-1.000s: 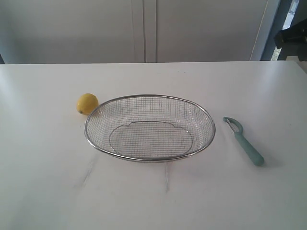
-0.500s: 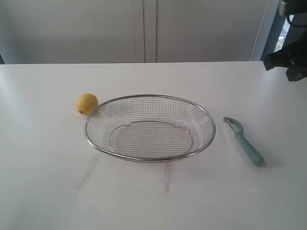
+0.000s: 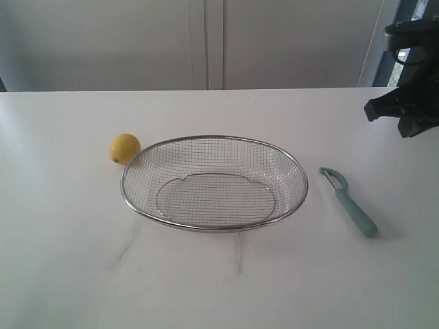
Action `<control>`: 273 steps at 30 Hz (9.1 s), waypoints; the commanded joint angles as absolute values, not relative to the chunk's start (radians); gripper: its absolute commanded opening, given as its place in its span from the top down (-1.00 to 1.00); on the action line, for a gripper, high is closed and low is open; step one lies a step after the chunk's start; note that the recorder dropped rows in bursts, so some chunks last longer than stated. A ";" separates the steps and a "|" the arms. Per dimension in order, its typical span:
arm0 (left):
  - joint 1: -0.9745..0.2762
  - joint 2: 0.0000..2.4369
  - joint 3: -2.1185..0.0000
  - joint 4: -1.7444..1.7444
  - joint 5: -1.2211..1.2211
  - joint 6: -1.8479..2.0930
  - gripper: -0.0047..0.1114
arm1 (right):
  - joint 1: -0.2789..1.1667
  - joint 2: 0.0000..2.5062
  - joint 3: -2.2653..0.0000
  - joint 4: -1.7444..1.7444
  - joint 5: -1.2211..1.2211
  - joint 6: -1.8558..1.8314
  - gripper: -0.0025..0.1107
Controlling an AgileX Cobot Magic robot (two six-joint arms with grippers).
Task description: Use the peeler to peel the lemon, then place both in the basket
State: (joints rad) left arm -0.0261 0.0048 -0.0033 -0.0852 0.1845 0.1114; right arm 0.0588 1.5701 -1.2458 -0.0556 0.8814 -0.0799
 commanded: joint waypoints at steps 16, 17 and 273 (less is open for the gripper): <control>-0.023 0.000 0.000 -0.088 0.188 0.110 0.92 | 0.063 1.677 -1.243 0.019 0.922 -0.184 0.96; -0.023 0.000 0.000 -0.088 0.188 0.110 0.92 | 0.067 1.677 -1.243 0.025 0.924 -0.193 0.96; -0.023 0.000 0.000 -0.090 -0.104 0.107 0.92 | 0.161 1.140 -1.095 0.146 0.993 -0.205 0.96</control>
